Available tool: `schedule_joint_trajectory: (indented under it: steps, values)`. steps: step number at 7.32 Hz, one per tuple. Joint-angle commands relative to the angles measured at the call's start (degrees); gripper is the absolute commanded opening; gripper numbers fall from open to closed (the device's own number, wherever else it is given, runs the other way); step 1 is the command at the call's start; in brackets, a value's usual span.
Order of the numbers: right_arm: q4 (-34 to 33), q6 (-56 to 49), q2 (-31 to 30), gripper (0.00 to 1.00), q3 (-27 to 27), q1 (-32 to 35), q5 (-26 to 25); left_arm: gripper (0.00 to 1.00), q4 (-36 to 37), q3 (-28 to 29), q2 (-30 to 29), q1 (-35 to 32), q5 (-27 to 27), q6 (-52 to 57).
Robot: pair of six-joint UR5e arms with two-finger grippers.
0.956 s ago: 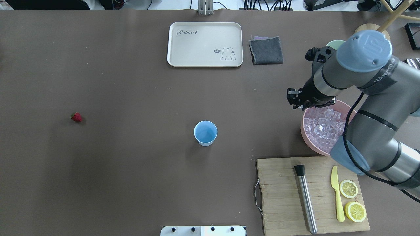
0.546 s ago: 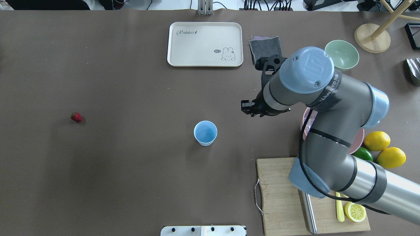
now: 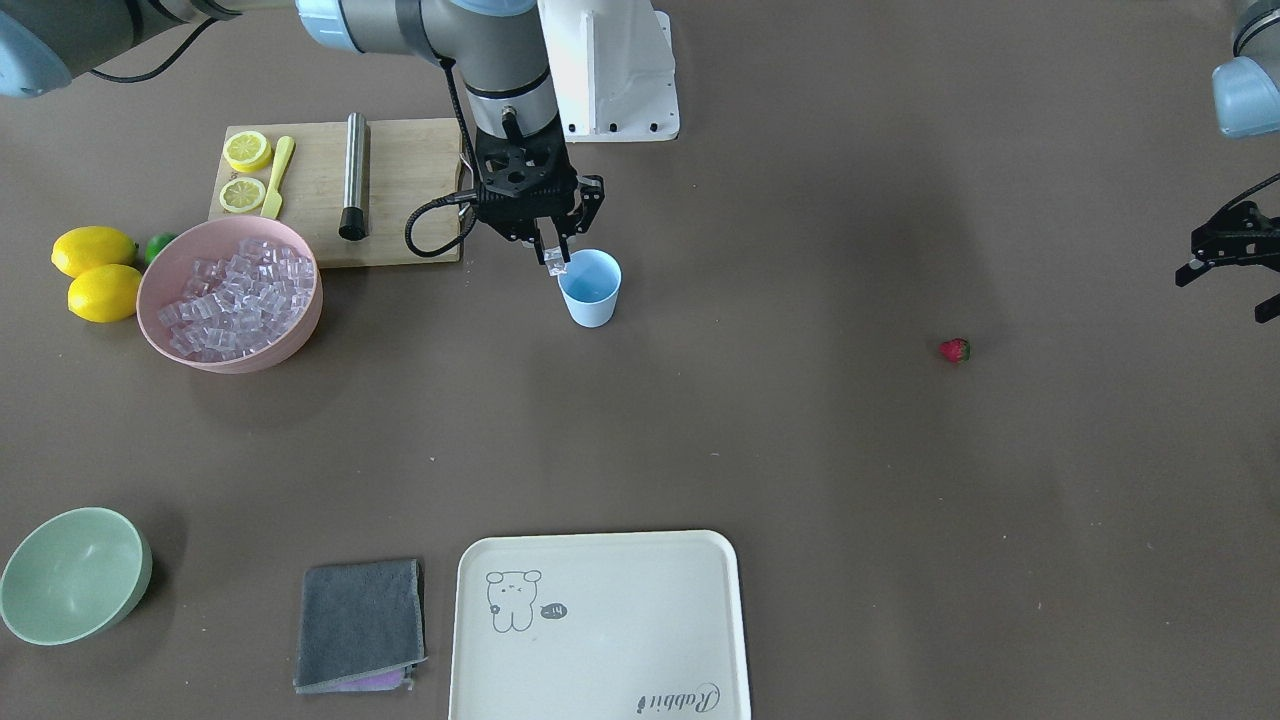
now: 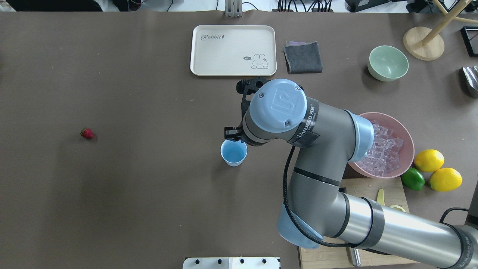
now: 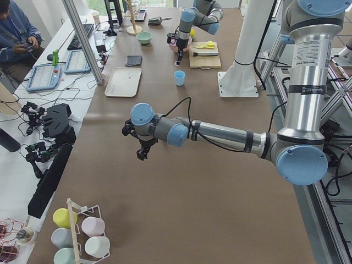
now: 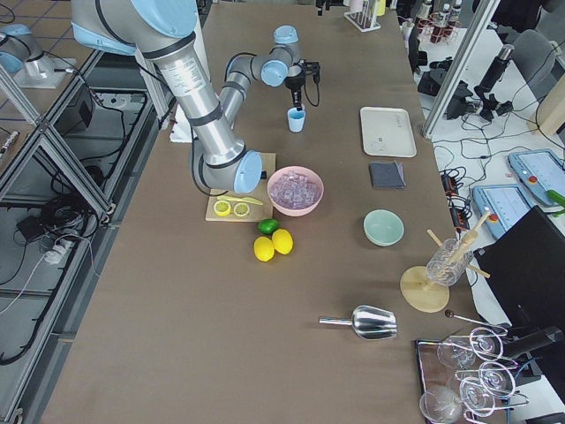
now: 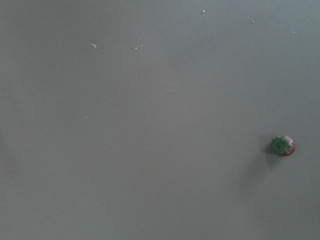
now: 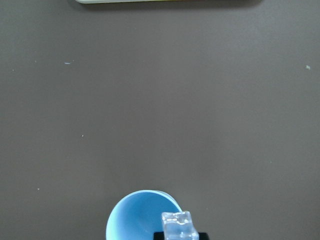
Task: Put ice and strawberries in cup
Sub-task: 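Carry the ice cube with the right gripper over the blue cup and release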
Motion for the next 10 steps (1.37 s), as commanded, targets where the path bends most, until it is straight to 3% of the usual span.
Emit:
schedule_joint_trajectory:
  steps: [1, 2, 3, 4, 5, 6, 8, 10]
  values:
    - [0.0, 1.5, 1.6, 0.0, -2.1, -1.7, -1.2, 0.98, 0.0, 0.4, 0.0, 0.1, 0.0, 0.0]
    - [0.2, 1.6, 1.6, 0.0, -2.3, -2.4, -2.2, 0.98, 0.0, 0.4, 0.0, 0.1, 0.0, 0.0]
    - [0.7, 2.8, 1.7, 0.22, -2.3, -2.4, -2.1, 0.98, 0.0, 0.4, 0.0, 0.1, 0.0, 0.0]
    - [0.8, 4.9, 1.9, 0.81, -2.2, -2.4, -2.4, 0.98, 0.0, 0.5, 0.1, 0.1, -0.1, 0.0]
    - [1.2, 5.9, 2.0, 0.99, -2.2, -2.3, -2.7, 0.98, -0.1, 0.7, 0.1, 0.1, -0.1, 0.0]
    - [4.4, 6.0, 1.8, 0.99, -2.3, -1.9, -2.7, 0.98, -0.2, 0.7, 0.1, 0.1, 0.0, 0.0]
    - [4.3, 5.9, 0.3, 0.99, -1.6, -1.0, -1.4, 0.98, -0.2, 0.7, 0.1, 0.1, 0.0, 0.0]
    - [-9.2, 4.9, -6.4, 0.99, 4.2, 1.0, -1.1, 0.98, -0.4, 0.7, 0.1, 0.1, 0.0, 0.1]
